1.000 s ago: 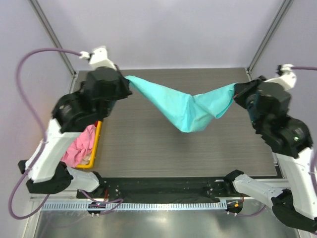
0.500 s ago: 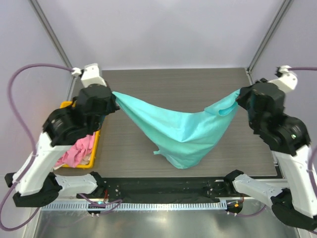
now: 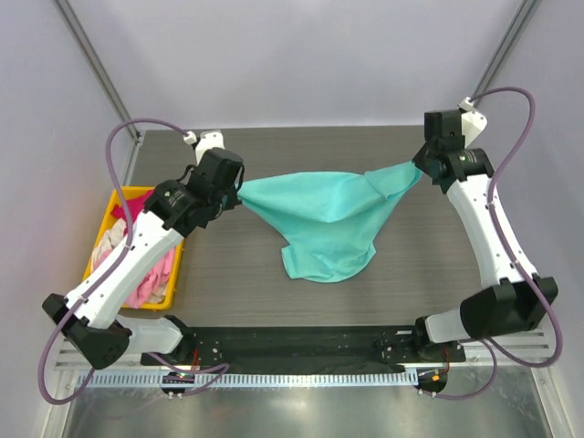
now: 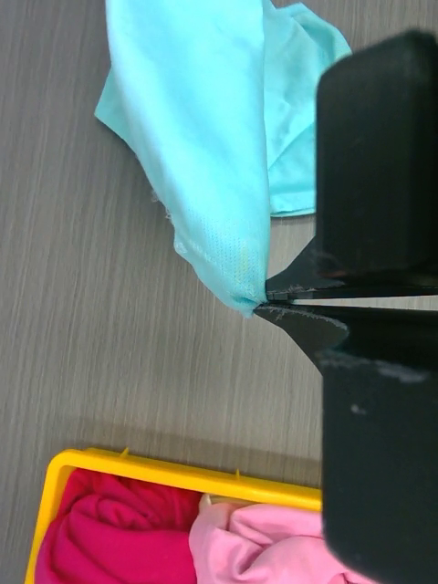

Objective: Fold and stack the t-shirts
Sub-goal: Flatten the tshirt out

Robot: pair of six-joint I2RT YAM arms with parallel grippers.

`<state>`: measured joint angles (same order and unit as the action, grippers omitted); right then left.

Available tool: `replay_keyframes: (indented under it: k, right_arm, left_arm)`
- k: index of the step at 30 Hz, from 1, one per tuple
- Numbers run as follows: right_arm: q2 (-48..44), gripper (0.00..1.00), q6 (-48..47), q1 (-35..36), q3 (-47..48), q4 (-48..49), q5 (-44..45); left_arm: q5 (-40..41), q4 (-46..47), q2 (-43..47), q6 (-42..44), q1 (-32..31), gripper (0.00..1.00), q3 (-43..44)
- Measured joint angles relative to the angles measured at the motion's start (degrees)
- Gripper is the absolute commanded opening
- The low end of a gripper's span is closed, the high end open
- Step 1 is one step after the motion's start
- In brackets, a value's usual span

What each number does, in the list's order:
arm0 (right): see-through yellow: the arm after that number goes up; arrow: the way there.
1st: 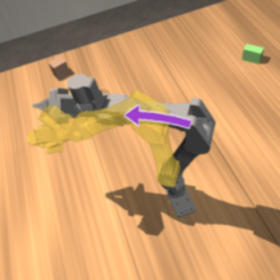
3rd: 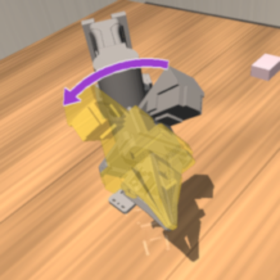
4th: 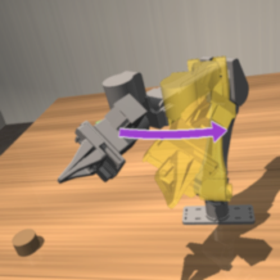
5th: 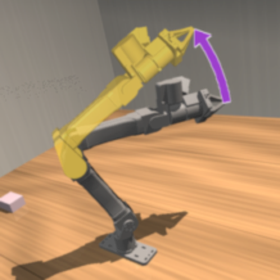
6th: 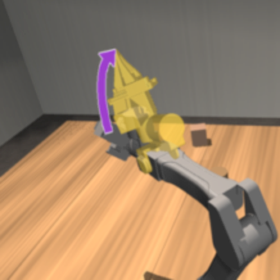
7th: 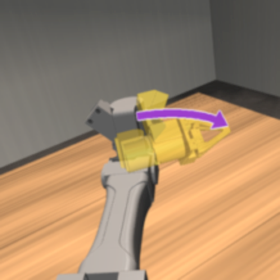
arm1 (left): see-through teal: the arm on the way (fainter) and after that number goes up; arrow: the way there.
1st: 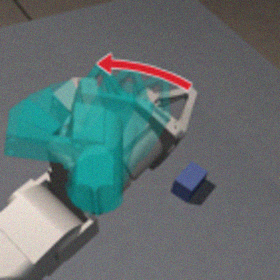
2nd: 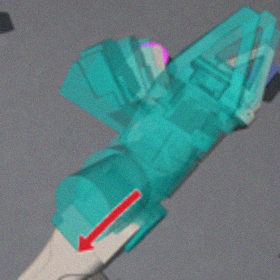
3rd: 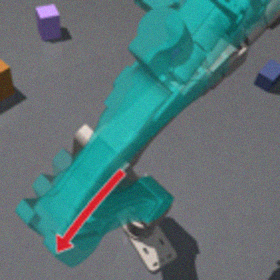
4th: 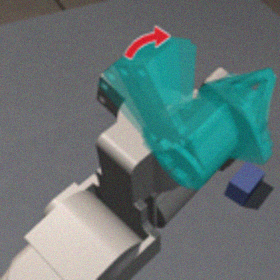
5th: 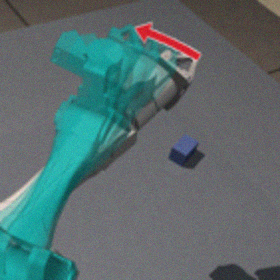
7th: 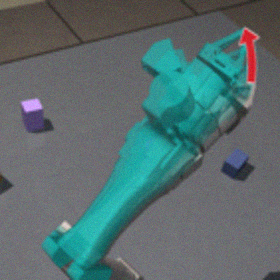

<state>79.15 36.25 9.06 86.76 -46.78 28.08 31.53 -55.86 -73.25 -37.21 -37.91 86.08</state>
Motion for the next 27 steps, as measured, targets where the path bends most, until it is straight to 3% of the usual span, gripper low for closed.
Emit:
replay_keyframes:
  k: [5,13,17,21,24,26,27]
  right_arm:
    - [8.3,0.01,-0.8,-3.4,7.5,2.0,-9.1]
    - [19.1,0.01,-1.2,-7.9,39.3,6.4,-16.7]
    - [18.6,0.01,-1.9,-11.6,44.2,8.3,-19.9]
    - [10.5,0.01,-2.0,-12.1,33.3,9.1,-20.9]
    - [-1.4,0.01,-0.4,-11.6,15.2,8.8,-23.1]
    - [-10.8,0.01,1.4,-11.5,0.9,8.8,-25.2]
    - [-16.0,0.01,2.3,-11.5,-7.5,8.0,-26.5]
  left_arm:
    - [-0.9,1.7,-1.5,2.6,1.6,0.0,0.2]
    - [-7.6,11.8,-15.3,6.0,12.3,0.0,24.1]
    - [-12.0,17.9,-16.7,6.1,13.2,0.0,25.6]
    - [-15.8,23.6,-9.7,4.6,13.1,0.0,10.6]
    - [-18.2,25.6,-2.6,2.0,13.1,0.02,-5.8]
    - [-19.5,24.8,0.5,0.2,13.1,0.16,-15.9]
    - [-19.9,23.1,1.0,-0.5,13.1,0.32,-19.7]
